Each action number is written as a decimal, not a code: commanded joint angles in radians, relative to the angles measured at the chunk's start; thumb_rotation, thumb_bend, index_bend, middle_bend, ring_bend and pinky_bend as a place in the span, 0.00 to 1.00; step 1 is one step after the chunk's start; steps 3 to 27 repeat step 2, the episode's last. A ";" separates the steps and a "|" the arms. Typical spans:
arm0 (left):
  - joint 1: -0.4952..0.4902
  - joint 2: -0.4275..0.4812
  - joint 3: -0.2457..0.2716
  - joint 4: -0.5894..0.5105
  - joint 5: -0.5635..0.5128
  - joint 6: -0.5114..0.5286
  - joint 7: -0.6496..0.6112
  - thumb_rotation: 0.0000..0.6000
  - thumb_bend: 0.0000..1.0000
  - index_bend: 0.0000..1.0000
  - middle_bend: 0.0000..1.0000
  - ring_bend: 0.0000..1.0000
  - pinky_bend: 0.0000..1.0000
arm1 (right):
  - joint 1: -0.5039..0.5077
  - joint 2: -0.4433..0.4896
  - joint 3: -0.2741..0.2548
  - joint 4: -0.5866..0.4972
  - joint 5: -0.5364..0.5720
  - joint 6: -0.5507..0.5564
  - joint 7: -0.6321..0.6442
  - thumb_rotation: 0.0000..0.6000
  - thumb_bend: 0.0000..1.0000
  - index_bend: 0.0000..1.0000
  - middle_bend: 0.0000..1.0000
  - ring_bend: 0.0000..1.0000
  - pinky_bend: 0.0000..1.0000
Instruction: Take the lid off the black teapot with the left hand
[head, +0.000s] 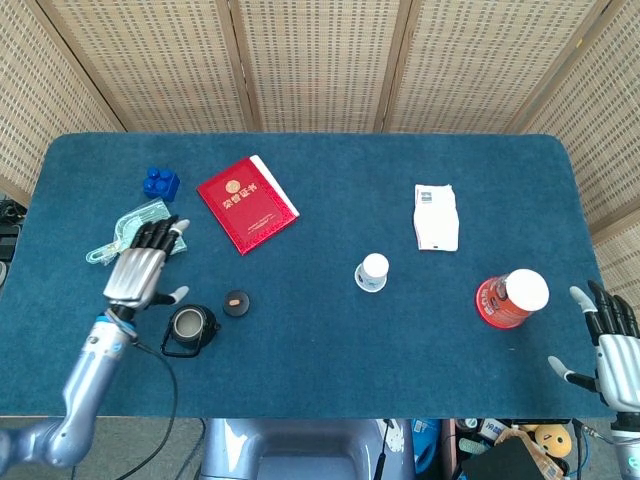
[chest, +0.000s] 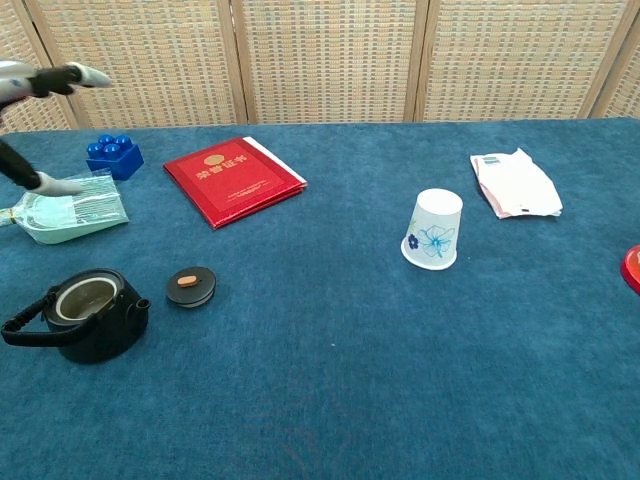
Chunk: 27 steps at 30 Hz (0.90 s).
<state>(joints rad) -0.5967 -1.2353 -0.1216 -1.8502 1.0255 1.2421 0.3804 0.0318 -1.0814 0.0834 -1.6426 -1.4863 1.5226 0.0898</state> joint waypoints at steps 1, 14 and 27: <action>0.139 0.107 0.100 -0.015 0.150 0.114 -0.114 1.00 0.24 0.00 0.00 0.00 0.00 | -0.001 0.000 -0.001 -0.001 -0.002 0.003 -0.004 1.00 0.00 0.00 0.00 0.00 0.00; 0.180 0.119 0.127 -0.002 0.182 0.148 -0.142 1.00 0.24 0.00 0.00 0.00 0.00 | -0.002 -0.001 -0.001 -0.002 -0.002 0.004 -0.004 1.00 0.00 0.00 0.00 0.00 0.00; 0.180 0.119 0.127 -0.002 0.182 0.148 -0.142 1.00 0.24 0.00 0.00 0.00 0.00 | -0.002 -0.001 -0.001 -0.002 -0.002 0.004 -0.004 1.00 0.00 0.00 0.00 0.00 0.00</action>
